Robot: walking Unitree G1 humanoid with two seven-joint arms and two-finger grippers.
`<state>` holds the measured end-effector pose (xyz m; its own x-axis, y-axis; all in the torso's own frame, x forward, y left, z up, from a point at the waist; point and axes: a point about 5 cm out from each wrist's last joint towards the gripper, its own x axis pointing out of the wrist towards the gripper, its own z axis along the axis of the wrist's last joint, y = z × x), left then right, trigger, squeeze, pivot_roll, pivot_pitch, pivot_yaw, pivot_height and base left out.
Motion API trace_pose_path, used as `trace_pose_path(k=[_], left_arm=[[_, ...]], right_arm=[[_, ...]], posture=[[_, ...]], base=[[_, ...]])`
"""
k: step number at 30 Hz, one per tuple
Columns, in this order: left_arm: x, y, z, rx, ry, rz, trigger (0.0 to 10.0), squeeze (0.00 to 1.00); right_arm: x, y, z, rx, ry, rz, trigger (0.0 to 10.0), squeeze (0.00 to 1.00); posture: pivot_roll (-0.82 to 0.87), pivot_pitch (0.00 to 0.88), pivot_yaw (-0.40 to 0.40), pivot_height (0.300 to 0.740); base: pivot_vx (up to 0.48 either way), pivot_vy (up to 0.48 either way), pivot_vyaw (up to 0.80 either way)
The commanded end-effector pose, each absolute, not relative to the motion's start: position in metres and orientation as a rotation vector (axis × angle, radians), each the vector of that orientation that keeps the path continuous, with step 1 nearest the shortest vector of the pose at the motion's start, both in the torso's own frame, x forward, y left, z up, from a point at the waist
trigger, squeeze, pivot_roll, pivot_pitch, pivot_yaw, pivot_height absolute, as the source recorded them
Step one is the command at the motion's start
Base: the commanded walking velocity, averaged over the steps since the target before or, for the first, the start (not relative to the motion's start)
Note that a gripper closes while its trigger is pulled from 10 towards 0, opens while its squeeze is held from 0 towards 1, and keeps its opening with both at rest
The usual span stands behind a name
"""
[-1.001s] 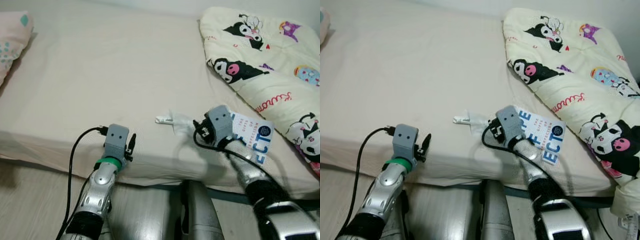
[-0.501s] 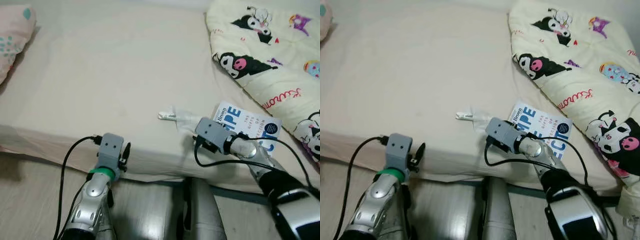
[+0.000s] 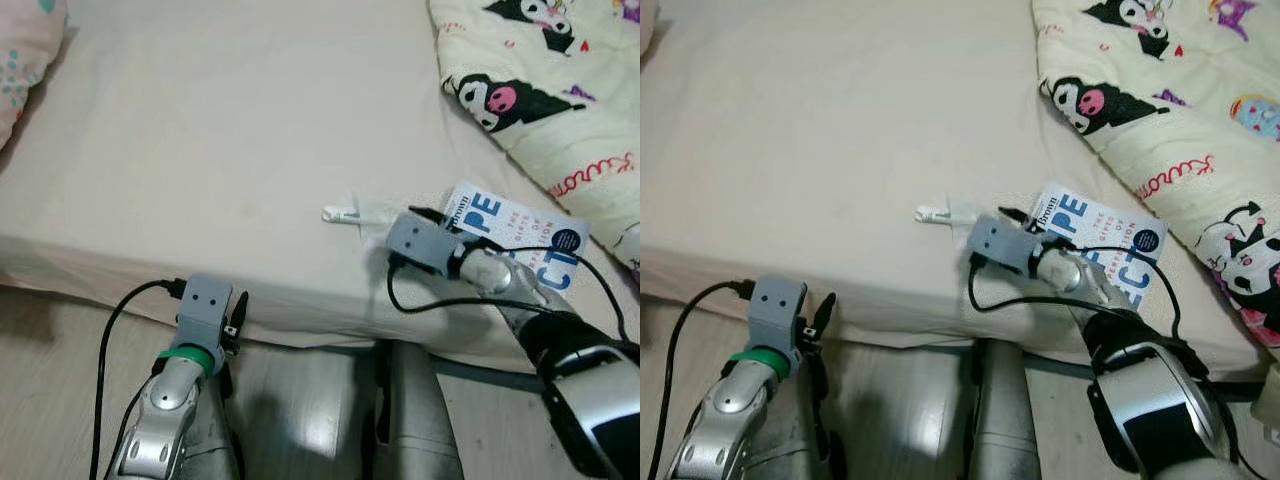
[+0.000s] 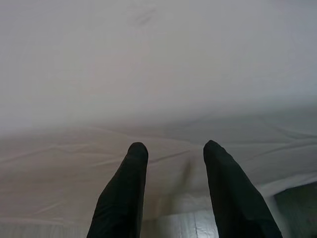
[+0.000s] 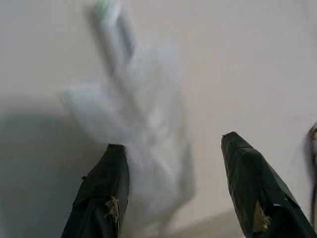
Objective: Clean up the room
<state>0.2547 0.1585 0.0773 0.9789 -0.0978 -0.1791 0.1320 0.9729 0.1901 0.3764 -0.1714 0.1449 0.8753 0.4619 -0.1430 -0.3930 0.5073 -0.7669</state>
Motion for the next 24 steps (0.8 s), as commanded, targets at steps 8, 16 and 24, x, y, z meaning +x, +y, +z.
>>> trace_pose_path(k=[8,16,24], left_arm=[[0.245,0.161,0.075,0.212,0.212,-0.106,10.0,0.0],[0.234,0.165,0.076,0.21,0.229,-0.085,10.0,0.0],[0.211,0.17,0.075,0.205,0.275,-0.048,10.0,0.0]], right_arm=[[0.378,-0.175,0.139,-0.889,-0.018,0.492,10.0,0.0],[0.374,-0.185,0.121,-0.789,0.15,0.519,10.0,0.0],[0.376,-0.191,0.129,-0.848,0.125,0.499,6.9,0.0]], posture=[[0.2,0.236,-0.01,0.501],[0.23,0.265,-0.019,0.501],[0.26,0.314,-0.027,0.501]], base=[[0.0,0.0,0.0],[0.0,0.0,0.0],[0.0,0.0,0.0]])
